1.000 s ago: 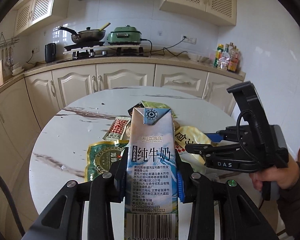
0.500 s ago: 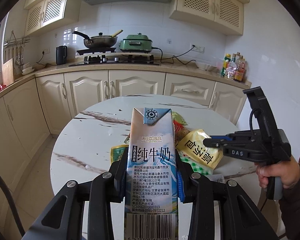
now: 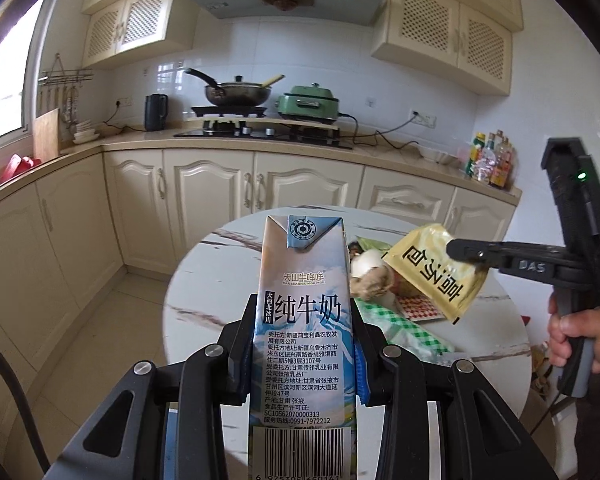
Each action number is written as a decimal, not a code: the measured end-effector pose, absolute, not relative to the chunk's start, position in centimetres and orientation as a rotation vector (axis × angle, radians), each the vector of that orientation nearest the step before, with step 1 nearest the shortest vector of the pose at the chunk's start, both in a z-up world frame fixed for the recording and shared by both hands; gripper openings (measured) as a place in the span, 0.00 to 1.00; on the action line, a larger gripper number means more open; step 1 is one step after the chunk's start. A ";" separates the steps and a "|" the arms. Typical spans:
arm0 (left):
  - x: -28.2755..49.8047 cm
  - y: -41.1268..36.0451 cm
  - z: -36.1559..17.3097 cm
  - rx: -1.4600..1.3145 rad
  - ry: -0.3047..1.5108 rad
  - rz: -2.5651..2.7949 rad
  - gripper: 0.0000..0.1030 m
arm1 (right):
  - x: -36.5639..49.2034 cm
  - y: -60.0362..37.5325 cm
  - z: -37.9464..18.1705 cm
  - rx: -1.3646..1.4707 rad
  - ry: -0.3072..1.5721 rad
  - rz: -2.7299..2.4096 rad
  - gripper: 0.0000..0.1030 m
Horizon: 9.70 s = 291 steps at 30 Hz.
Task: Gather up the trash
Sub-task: 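Carry the carton and wrapper over the blue bin and open both grippers, then move both tools back from the bin toward the table, then grasp the green-checked plastic wrapper with the right gripper and lift it, then grasp the brown ginger-like lump with the left gripper while the right holds the wrapper, then carry both items over the blue bin and open both grippers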
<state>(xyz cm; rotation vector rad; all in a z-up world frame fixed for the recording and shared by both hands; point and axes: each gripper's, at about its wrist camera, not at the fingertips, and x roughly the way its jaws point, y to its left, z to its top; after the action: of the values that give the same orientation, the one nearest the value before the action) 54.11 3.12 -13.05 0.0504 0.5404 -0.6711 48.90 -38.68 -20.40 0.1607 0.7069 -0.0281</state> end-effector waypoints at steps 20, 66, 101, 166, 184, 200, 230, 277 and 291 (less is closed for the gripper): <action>57.9 19.0 -20.5 0.010 0.736 -0.306 0.33 | 63.3 -5.2 -27.7 -0.048 0.796 0.333 0.09; 47.0 11.5 -11.4 -0.052 0.488 0.042 0.90 | 56.1 -5.4 -23.3 -0.049 0.668 0.267 0.79; 21.3 -0.2 -11.1 0.004 0.047 -0.099 0.99 | 29.7 -27.4 -4.9 0.059 0.171 -0.144 1.00; 50.8 -9.8 -14.2 0.103 0.644 -0.400 0.99 | 50.5 -36.1 -28.8 -0.009 0.901 0.131 0.45; 49.5 -8.9 -13.7 0.092 0.659 -0.368 0.99 | 51.6 -36.3 -27.9 0.045 0.912 0.167 0.52; 51.0 -10.3 -13.6 0.109 0.655 -0.394 0.99 | 51.4 -35.9 -29.0 0.008 0.908 0.171 0.51; 63.2 -27.3 -16.1 0.175 0.867 -0.685 0.48 | 48.7 -48.5 -26.1 0.216 0.764 -0.044 0.52; 52.3 24.4 -22.1 -0.228 0.848 -0.164 0.44 | 61.2 -0.9 -35.2 -0.072 0.931 0.448 0.53; 64.4 26.1 -33.3 -0.244 1.012 -0.233 0.45 | 70.3 -1.4 -48.8 -0.107 1.138 0.350 0.60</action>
<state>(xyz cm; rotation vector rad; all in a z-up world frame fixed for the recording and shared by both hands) 64.36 26.13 -33.32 -0.2445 1.0118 -0.2325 70.26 -1.37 -48.75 -0.1069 1.1382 0.3504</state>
